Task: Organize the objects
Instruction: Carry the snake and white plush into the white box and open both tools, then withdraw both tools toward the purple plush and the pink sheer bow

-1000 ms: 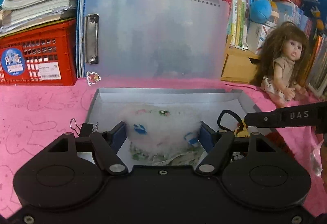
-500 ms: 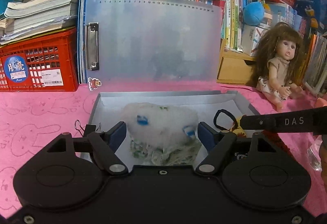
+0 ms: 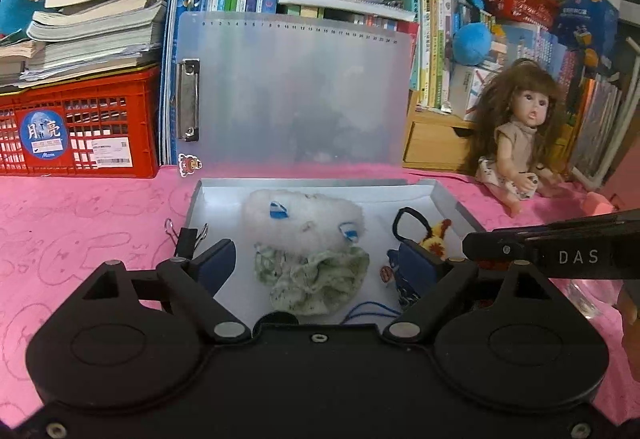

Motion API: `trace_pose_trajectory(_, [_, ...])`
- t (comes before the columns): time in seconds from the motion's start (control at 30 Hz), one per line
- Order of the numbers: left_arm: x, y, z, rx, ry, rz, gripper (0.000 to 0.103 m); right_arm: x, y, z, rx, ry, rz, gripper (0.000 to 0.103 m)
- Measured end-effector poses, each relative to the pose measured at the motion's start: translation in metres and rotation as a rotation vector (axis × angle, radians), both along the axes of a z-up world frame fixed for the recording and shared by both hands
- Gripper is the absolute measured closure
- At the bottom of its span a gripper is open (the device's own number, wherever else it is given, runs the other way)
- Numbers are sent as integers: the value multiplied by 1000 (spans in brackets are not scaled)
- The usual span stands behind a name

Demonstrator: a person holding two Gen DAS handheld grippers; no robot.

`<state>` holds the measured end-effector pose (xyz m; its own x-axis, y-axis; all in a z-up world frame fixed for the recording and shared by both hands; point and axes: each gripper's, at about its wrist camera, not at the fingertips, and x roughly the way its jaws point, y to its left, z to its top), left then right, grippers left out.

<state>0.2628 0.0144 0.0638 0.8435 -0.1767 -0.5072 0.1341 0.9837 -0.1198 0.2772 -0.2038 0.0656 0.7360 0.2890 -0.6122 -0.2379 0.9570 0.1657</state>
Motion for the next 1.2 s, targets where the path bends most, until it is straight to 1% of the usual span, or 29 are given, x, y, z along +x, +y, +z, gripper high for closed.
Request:
trace_pose_trajectory(0.1, [-15,1,6,-4,-9,-10,15,-14,0,5,6,-8,22,53])
trace_pose_trajectory(0.17, [-26,1,9,-1,-15,-23,14,-24,0,9,5,-19,35,51])
trace_pose_trajectory(0.27, [-43,-2,13,14,-23,-43,14,-39,0,13,6,-32,57,47])
trace_pose_trajectory(0.33, [-55,-5,14,31,-28,-59,13,-49,0,15,7,-36,72,47])
trace_pose_trajectory(0.43, [-72,-9,13,42,-31,-78,13,-63,0,16,4,-40,89,46])
trace_pose_trajectory(0.6, [-96,-14,5,29,-9,-115,13,-85,-3,14,-8,-47,115,42])
trace_pose_trajectory(0.77, [-115,-18,-6,35,0,-147,13,-99,-11,6,-2,-32,126,39])
trace_pose_trajectory(0.93, [-131,-22,-17,62,7,-187,12,-100,-19,-9,5,6,118,38])
trace_pose_trajectory(1.2, [-145,-21,-40,43,48,-216,12,-101,-19,-36,-18,80,125,36])
